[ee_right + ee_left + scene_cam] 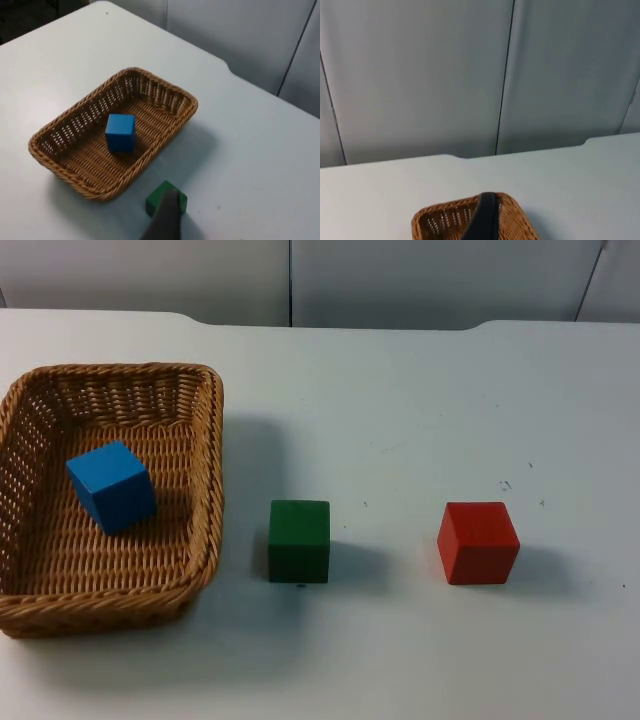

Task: Pick up the basket with the left hand and place the blue cube into the basket with the right hand.

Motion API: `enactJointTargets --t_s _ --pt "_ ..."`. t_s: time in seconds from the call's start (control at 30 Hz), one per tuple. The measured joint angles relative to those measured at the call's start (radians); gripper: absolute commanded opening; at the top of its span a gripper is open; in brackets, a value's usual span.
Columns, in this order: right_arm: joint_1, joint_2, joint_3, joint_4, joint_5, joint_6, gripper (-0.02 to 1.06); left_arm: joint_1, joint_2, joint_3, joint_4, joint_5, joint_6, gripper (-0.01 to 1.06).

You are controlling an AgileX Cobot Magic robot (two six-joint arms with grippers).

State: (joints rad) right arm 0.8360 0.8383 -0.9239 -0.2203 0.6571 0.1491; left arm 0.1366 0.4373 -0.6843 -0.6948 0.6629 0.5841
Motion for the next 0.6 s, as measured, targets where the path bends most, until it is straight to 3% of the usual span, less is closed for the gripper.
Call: enactJointTargets --t_s 0.1,0.3,0.4,0.53,0.6 --pt "0.0 -0.046 0.0 -0.002 0.0 -0.016 0.77 0.0 -0.059 0.0 0.088 0.078 -0.106 0.77" --pt "0.0 -0.097 0.0 -0.008 0.024 -0.045 0.77 -0.005 -0.102 0.0 0.123 0.152 -0.182 0.77" --pt "0.0 -0.109 0.005 -0.01 0.044 -0.061 0.77 -0.035 -0.106 0.0 0.131 0.163 -0.192 0.77" --pt "0.0 -0.137 0.082 -0.012 0.024 -0.067 0.77 -0.161 -0.106 0.0 0.269 0.198 -0.277 0.77" --pt "0.0 -0.147 0.106 -0.012 0.016 -0.067 0.77 -0.181 -0.112 0.0 0.311 0.204 -0.304 0.77"
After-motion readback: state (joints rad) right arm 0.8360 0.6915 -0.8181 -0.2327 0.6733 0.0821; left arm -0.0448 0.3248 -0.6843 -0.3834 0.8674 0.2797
